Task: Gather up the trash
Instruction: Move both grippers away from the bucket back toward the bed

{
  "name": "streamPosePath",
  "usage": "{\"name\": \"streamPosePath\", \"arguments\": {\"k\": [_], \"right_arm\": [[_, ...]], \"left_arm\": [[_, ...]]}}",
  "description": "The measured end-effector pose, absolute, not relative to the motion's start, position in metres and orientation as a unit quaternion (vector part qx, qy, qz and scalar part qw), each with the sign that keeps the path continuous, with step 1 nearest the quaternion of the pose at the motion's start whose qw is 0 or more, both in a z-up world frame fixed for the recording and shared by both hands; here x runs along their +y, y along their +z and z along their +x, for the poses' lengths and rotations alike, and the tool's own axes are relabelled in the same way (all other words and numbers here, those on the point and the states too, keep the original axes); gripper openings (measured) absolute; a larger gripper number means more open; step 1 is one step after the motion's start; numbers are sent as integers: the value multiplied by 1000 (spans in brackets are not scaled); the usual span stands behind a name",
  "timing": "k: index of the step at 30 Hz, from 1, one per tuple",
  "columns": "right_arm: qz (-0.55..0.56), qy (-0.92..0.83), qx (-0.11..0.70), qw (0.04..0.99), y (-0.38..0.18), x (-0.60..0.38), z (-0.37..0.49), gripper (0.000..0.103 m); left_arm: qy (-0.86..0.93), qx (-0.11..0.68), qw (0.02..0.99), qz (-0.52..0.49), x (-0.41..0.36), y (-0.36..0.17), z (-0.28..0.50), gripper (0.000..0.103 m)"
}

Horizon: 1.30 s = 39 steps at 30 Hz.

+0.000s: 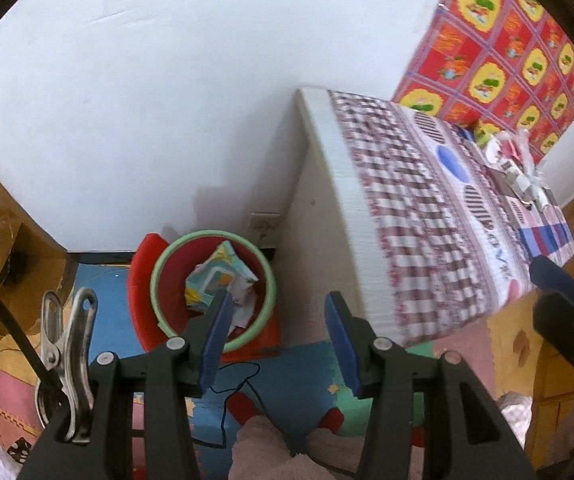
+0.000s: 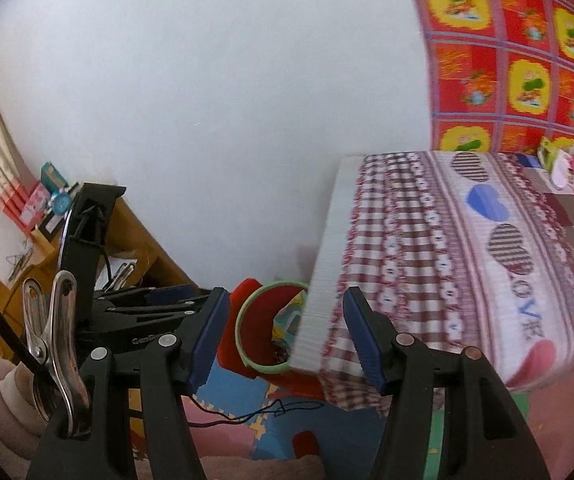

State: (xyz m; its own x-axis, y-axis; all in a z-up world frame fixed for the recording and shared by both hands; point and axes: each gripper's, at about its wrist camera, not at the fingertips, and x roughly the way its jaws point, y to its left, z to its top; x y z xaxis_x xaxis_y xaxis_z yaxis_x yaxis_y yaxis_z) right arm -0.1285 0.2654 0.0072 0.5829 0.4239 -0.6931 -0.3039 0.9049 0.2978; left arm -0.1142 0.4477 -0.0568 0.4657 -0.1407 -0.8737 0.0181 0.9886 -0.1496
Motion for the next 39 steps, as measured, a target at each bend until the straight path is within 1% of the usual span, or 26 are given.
{"name": "streamPosePath", "arguments": {"k": [11, 21, 31, 39], "right_arm": [[96, 171, 389, 900, 28, 170, -153, 60], [103, 149, 383, 906, 36, 97, -165, 60], [124, 84, 378, 914, 41, 23, -160, 60], [134, 38, 377, 915, 45, -26, -149, 60]], "left_arm": [[-81, 501, 860, -49, 356, -32, -135, 53], [-99, 497, 861, -47, 277, -14, -137, 53], [-130, 492, 860, -30, 214, -1, -113, 53], [-168, 488, 856, -22, 163, 0, -74, 53]]}}
